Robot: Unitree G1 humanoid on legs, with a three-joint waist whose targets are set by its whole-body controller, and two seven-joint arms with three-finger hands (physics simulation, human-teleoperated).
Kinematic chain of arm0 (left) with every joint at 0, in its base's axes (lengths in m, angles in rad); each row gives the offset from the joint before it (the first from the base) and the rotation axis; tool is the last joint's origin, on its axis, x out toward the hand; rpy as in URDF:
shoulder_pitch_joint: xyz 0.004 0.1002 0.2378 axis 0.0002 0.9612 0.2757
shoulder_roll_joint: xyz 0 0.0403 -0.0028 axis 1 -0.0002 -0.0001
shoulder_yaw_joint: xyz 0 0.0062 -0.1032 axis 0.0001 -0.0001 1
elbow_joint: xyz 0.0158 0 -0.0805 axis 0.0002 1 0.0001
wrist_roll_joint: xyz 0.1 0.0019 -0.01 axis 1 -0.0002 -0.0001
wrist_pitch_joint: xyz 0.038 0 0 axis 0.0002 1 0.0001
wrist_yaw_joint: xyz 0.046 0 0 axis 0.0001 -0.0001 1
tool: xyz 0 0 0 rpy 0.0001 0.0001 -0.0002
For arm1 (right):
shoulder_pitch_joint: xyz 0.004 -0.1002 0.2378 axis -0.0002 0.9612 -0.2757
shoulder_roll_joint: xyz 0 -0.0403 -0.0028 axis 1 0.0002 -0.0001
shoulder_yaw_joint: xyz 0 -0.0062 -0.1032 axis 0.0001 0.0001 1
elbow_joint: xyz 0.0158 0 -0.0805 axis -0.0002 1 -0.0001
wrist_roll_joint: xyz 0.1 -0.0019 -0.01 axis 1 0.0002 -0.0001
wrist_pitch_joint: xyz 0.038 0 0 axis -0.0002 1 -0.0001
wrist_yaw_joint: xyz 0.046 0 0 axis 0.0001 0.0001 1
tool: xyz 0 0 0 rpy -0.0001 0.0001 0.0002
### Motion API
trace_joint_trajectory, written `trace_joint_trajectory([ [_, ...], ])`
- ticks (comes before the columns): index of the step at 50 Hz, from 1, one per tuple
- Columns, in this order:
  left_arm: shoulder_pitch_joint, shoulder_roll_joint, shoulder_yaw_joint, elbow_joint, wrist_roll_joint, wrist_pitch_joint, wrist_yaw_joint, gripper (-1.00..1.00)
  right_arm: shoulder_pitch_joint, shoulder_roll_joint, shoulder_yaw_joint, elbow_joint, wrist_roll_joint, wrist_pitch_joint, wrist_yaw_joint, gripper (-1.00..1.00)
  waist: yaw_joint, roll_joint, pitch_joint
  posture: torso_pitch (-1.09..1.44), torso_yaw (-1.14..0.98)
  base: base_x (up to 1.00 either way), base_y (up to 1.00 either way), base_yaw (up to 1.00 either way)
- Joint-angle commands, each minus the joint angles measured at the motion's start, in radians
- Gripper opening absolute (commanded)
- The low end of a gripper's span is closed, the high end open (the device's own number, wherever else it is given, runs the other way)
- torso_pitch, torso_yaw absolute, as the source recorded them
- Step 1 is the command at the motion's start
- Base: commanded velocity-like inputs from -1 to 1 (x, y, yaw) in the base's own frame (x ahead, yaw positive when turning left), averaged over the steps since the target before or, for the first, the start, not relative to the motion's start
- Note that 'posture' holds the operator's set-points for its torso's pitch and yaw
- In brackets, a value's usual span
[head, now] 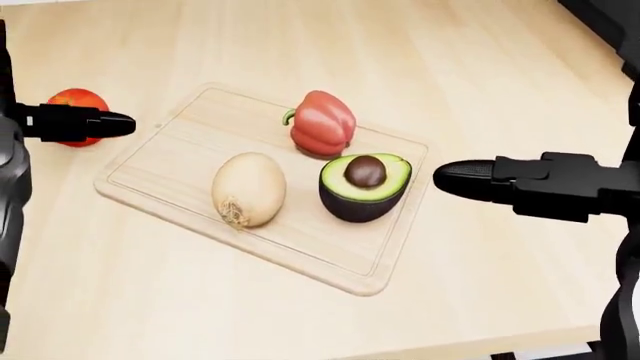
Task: Place the avocado, onion, tomato and bell pepper on the cutting board.
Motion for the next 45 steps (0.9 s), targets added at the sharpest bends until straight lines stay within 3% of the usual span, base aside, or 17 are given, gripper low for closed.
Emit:
trace_joint_trajectory([
  [1,-0.041,0.014,0.006,-0.024,0.000,-0.040,0.011,1.00,-0.023,-0.006,-0.001,-0.021,-0.006,-0.028,-0.003,1.00,0.000,0.003,-0.027,0.00,0.00,0.00,0.00,0.00],
  [25,-0.026,0.014,0.002,0.098,-0.007,-0.113,0.044,1.00,-0.021,-0.009,-0.002,-0.022,-0.015,-0.027,0.001,1.00,-0.001,0.005,-0.032,0.00,0.00,0.00,0.00,0.00],
  [38,-0.070,0.005,-0.007,0.187,-0.008,-0.153,0.050,1.00,-0.029,-0.019,0.001,-0.029,-0.022,-0.009,0.014,1.00,0.001,0.005,-0.034,0.00,0.00,0.00,0.00,0.00],
  [39,-0.072,0.005,-0.006,0.189,-0.009,-0.154,0.051,0.80,-0.028,-0.019,0.002,-0.032,-0.023,-0.007,0.015,1.00,0.001,0.005,-0.034,0.00,0.00,0.00,0.00,0.00],
  [40,-0.072,0.005,-0.006,0.190,-0.009,-0.155,0.050,0.77,-0.027,-0.019,0.002,-0.033,-0.024,-0.007,0.015,1.00,0.001,0.004,-0.034,0.00,0.00,0.00,0.00,0.00],
  [41,-0.072,0.004,-0.007,0.191,-0.010,-0.156,0.049,0.45,-0.021,-0.016,0.000,-0.031,-0.023,-0.014,0.014,1.00,0.001,0.004,-0.034,0.00,0.00,0.00,0.00,0.00],
  [42,-0.071,0.003,-0.008,0.191,-0.009,-0.156,0.049,0.29,-0.016,-0.013,-0.003,-0.029,-0.021,-0.020,0.012,1.00,0.001,0.004,-0.034,0.00,0.00,0.00,0.00,0.00],
  [45,-0.070,0.003,-0.009,0.183,-0.008,-0.150,0.048,0.18,-0.014,-0.013,-0.005,-0.031,-0.019,-0.021,0.011,1.00,0.000,0.004,-0.034,0.00,0.00,0.00,0.00,0.00],
])
